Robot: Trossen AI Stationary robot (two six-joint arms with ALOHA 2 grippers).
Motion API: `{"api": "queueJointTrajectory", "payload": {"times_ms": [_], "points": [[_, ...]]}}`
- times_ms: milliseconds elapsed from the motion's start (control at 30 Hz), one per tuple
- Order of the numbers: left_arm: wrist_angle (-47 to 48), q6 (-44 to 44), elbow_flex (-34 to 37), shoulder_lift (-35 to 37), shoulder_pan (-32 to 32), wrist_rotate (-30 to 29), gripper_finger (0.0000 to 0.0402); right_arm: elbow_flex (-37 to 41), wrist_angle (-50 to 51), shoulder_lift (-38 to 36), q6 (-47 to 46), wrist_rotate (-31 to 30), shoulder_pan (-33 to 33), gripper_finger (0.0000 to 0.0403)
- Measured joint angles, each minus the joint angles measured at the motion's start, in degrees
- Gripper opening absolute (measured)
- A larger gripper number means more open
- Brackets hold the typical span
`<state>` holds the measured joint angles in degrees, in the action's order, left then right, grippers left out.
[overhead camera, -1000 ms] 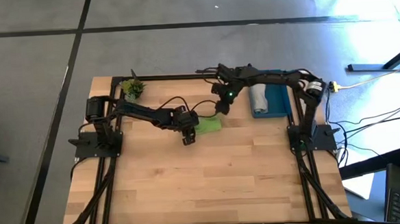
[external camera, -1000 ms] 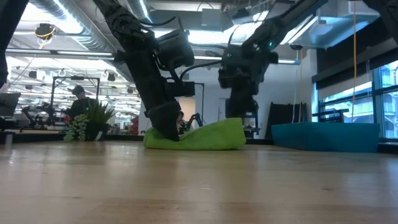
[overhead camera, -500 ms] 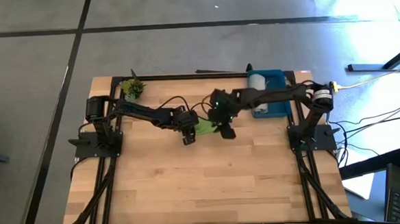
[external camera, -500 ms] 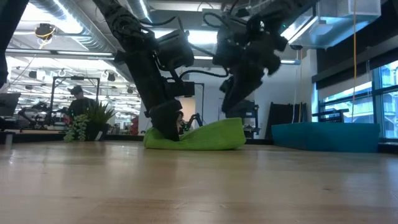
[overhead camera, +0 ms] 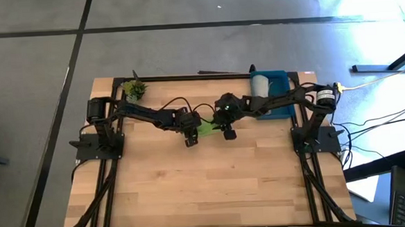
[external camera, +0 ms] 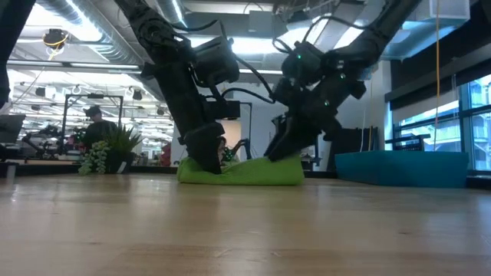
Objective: Roll microfiber towels into tight, uniform cylinder then place into a basket
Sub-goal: Roll the green towel
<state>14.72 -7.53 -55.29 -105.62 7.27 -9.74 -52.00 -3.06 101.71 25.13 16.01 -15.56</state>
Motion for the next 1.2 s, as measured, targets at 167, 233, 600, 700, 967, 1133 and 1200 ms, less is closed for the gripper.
{"api": "queueJointTrajectory", "payload": {"times_ms": [167,233,600,700,967,1133,1200], "points": [[0.0,0.0,0.0,0.0,0.0,0.1,0.0105,1.1,-1.4,2.3,-0.6,0.1,-1.9,0.0139],[-0.1,0.0,0.0,0.0,0.0,0.2,0.0105,1.1,-1.7,3.8,-0.6,0.1,-2.5,0.0139],[2.0,0.6,0.4,5.9,-0.2,1.7,0.0105,0.8,-4.1,7.7,-0.9,0.8,-3.2,0.0139],[3.1,1.7,0.4,8.1,-0.2,0.5,0.0105,0.8,-4.1,7.7,-1.0,0.8,-3.2,0.0139],[4.0,4.1,0.4,7.9,-0.1,-1.1,0.0105,0.9,-4.2,7.9,-1.1,2.6,-3.2,0.0139],[2.8,3.6,3.2,6.4,0.2,-1.3,0.0105,1.0,-4.4,7.9,-1.1,2.8,-3.2,0.0139],[2.0,3.2,4.0,5.7,0.3,-1.5,0.0105,1.0,-4.5,7.9,-1.1,2.9,-3.2,0.0139]]}}
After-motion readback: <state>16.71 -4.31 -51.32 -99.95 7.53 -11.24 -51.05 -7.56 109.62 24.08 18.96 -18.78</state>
